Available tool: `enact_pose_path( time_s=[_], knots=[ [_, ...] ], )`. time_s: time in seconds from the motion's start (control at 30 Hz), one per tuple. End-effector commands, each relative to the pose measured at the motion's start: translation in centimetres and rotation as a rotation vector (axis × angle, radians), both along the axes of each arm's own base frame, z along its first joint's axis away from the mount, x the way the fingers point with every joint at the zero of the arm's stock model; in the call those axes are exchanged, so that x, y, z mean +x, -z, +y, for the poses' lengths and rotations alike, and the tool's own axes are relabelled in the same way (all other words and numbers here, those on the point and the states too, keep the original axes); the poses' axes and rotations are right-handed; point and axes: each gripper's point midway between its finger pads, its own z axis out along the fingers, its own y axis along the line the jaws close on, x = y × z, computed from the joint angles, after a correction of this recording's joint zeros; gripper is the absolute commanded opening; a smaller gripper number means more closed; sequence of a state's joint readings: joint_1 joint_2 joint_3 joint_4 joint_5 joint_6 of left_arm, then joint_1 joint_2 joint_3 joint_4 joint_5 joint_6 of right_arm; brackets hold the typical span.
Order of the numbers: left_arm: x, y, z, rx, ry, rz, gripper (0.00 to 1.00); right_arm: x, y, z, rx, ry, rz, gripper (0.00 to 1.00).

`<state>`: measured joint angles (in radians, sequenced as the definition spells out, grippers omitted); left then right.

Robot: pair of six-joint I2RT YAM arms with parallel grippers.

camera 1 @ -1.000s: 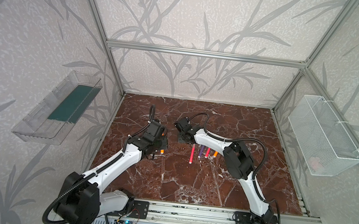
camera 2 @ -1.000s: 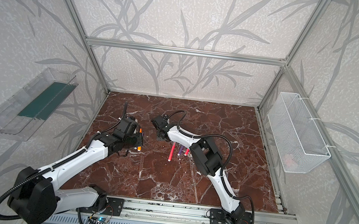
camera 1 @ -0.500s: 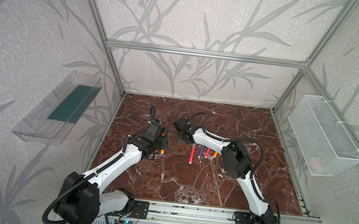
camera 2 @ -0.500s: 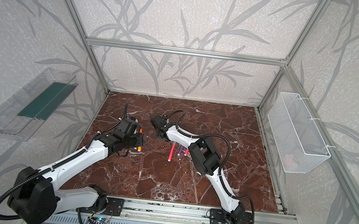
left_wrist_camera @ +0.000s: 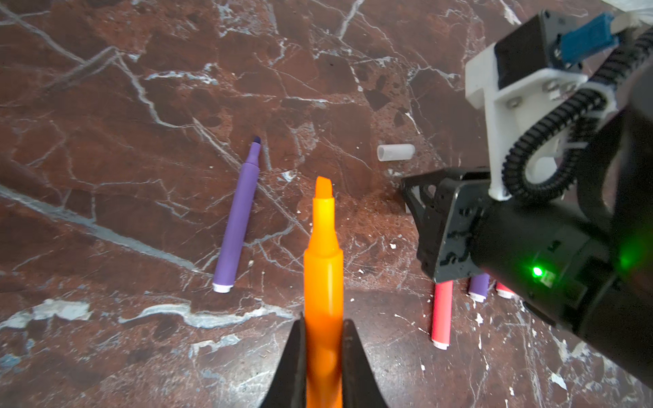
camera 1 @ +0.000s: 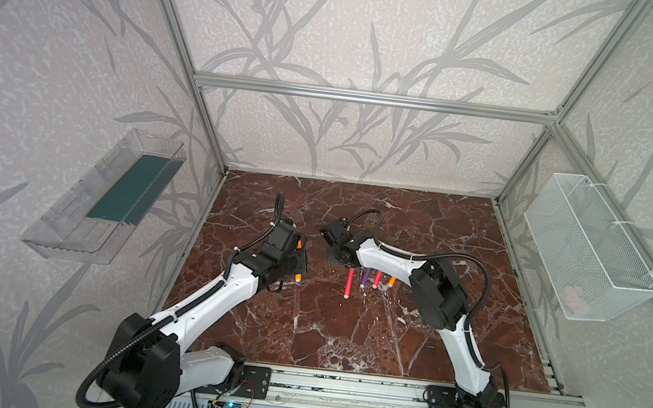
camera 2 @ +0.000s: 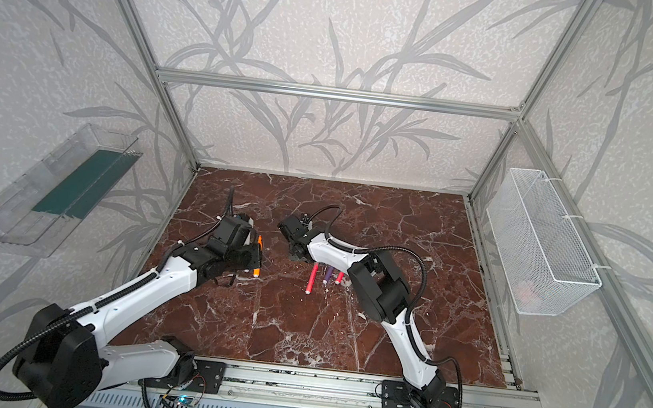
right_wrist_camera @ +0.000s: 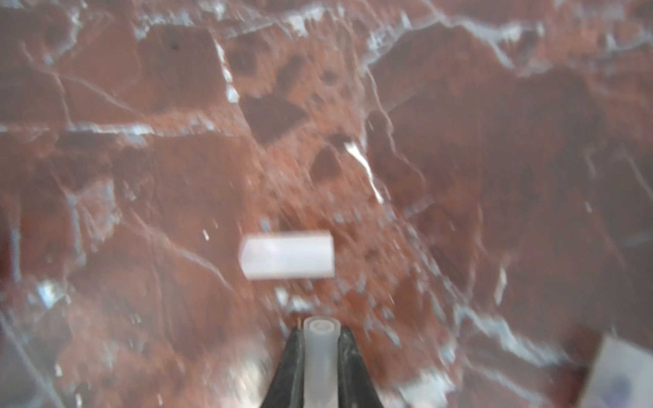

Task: Insert the pens into the pen caps
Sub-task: 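Lift the white cap with the right gripper toward the left-held orange marker tip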

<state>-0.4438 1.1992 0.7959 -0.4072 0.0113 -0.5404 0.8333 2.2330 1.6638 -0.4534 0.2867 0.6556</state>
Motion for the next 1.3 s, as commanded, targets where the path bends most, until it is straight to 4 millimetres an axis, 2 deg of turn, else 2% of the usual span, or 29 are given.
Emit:
enact_pose_path(
  time_s=[0.0,0.2,0.33,0.43,0.6,0.8,1.07,1.27],
  knots=[
    [-0.5,-1.0,-2.2,-0.03,0.088,-0.053,0.0,0.0,-5.6,-0.4,0.138,0.049,-0.096,0.09],
    [-2.0,-1.2,-6.8,-0.017,0.254,-0.108,0.0,-2.2,-9.7,-3.6,0.335,0.101,-0.183,0.05],
    [-3.6,-2.0,-10.4,-0.121,0.392,-0.152,0.0,-3.6,-13.0,-6.0,0.461,0.133,-0.277,0.04],
    [-4.9,-2.8,-12.4,-0.175,0.477,-0.182,0.0,-4.7,-14.9,-7.0,0.558,0.129,-0.311,0.04],
    [-6.5,-3.9,-14.7,-0.271,0.578,-0.213,0.0,-5.8,-17.4,-8.1,0.667,0.107,-0.366,0.04],
    [-7.2,-3.4,-16.2,-0.293,0.62,-0.181,0.0,-6.3,-19.0,-7.4,0.813,0.035,-0.349,0.04],
    [-6.8,-2.8,-16.9,-0.274,0.619,-0.161,0.0,-6.9,-20.2,-6.3,0.849,-0.04,-0.34,0.04],
    [-6.2,-2.3,-16.9,-0.251,0.598,-0.153,0.0,-7.0,-20.1,-6.2,0.86,-0.045,-0.337,0.04]
  ],
)
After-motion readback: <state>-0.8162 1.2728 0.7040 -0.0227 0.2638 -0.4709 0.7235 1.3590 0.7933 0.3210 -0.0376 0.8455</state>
